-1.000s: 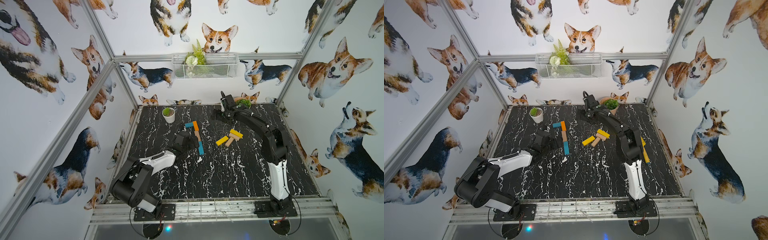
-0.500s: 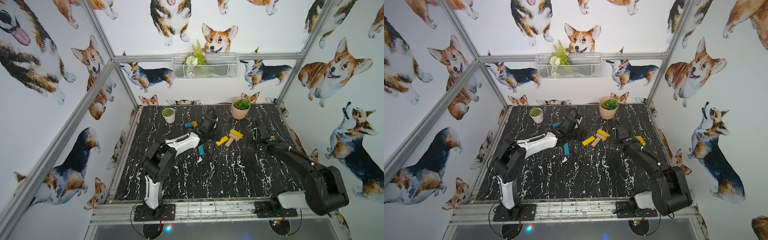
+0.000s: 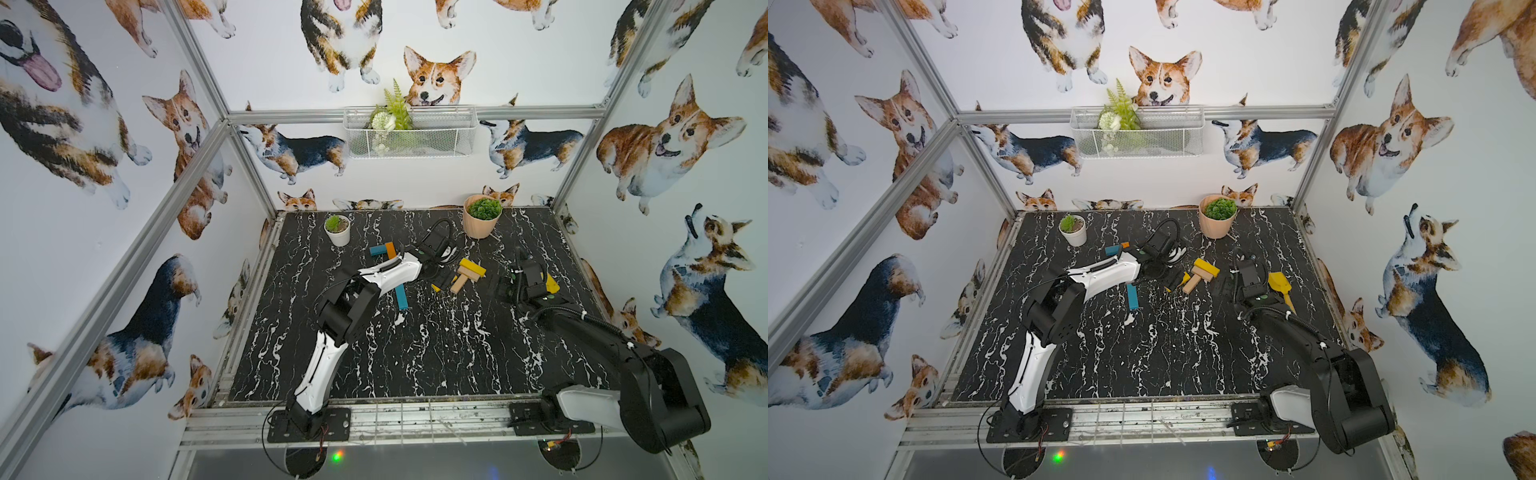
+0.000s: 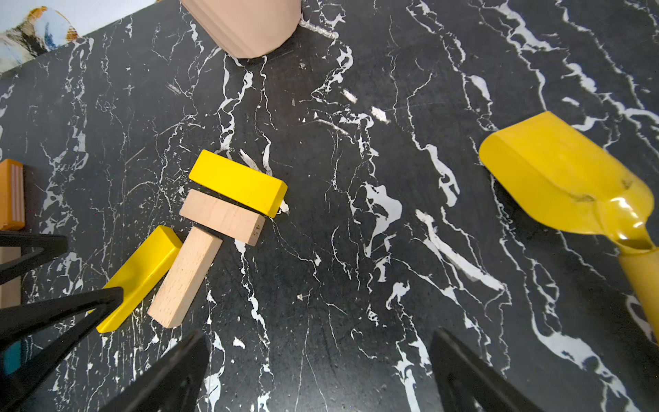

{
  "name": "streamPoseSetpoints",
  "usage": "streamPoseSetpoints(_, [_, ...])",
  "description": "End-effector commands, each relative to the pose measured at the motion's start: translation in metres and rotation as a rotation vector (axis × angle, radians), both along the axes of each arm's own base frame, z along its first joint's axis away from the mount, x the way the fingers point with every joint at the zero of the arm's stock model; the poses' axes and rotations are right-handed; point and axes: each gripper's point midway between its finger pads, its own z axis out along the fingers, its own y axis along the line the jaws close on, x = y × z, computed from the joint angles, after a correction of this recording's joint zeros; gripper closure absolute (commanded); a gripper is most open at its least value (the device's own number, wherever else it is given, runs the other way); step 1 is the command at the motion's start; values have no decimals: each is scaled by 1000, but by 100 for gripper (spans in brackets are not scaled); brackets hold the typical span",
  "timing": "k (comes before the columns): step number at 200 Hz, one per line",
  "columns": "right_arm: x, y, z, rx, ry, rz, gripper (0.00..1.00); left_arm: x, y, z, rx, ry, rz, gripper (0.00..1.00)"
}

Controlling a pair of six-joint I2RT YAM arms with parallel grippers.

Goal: Assemble a giraffe with building blocks
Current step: Pick up the building block from the center of the board.

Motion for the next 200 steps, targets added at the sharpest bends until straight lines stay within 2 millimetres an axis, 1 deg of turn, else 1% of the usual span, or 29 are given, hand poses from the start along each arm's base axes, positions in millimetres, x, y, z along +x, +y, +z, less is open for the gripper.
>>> streamPoseSetpoints(1, [7, 4, 12, 43, -57, -5, 0, -7, 6, -16, 97, 37, -72, 17])
streamPoseSetpoints(21, [7, 5, 13, 49, -54, -6, 0, -8, 4, -23, 113, 69, -93, 18])
streamPoseSetpoints(30, [7, 4, 13, 52, -56, -7, 0, -9, 3, -28, 119, 80, -103, 22])
streamPoseSetpoints(42, [8, 5, 13, 58, -55, -7, 0, -10, 4, -32, 131, 89, -112, 24])
streamPoseSetpoints(49, [8, 5, 12, 63, -55, -6, 1, -11, 4, -33, 133, 91, -123, 29])
streamPoseSetpoints(64, [8, 6, 10, 73, -51, -2, 3, -16, 2, -36, 130, 104, -169, 46])
streamPoseSetpoints(78, [9, 7, 11, 81, -55, -3, 5, -21, 1, -38, 128, 112, -208, 59])
streamPoseSetpoints(86, [9, 7, 10, 83, -54, -2, 6, -23, 1, -38, 127, 112, -227, 64])
streamPoseSetpoints(95, [9, 6, 10, 84, -53, -4, 6, -25, 1, -38, 128, 111, -246, 65])
streamPoseSetpoints(101, [9, 6, 11, 83, -54, -5, 6, -26, 0, -36, 125, 108, -266, 72])
streamPoseSetpoints(105, [9, 6, 11, 83, -55, -6, 7, -28, 0, -37, 129, 109, -279, 73])
streamPoseSetpoints(114, [9, 6, 10, 85, -53, -4, 7, -28, 1, -34, 132, 103, -295, 74])
streamPoseSetpoints(126, [9, 6, 10, 89, -53, -4, 7, -29, 3, -30, 136, 94, -321, 80])
streamPoseSetpoints(136, [9, 6, 9, 89, -49, -4, 7, -29, 4, -25, 134, 86, -344, 81])
streamPoseSetpoints(154, [9, 7, 8, 90, -44, -2, 7, -30, 5, -11, 105, 81, -392, 83])
streamPoseSetpoints(169, [9, 7, 8, 90, -42, -1, 7, -34, 5, 4, 49, 95, -427, 86])
streamPoseSetpoints(181, [9, 7, 7, 89, -39, 1, 7, -36, 6, 15, 7, 100, -452, 87])
streamPoseSetpoints(190, [9, 7, 8, 89, -39, 1, 7, -38, 7, 21, -12, 91, -468, 87])
streamPoseSetpoints(200, [9, 7, 7, 88, -37, 2, 7, -46, 10, 22, -26, 93, -507, 87])
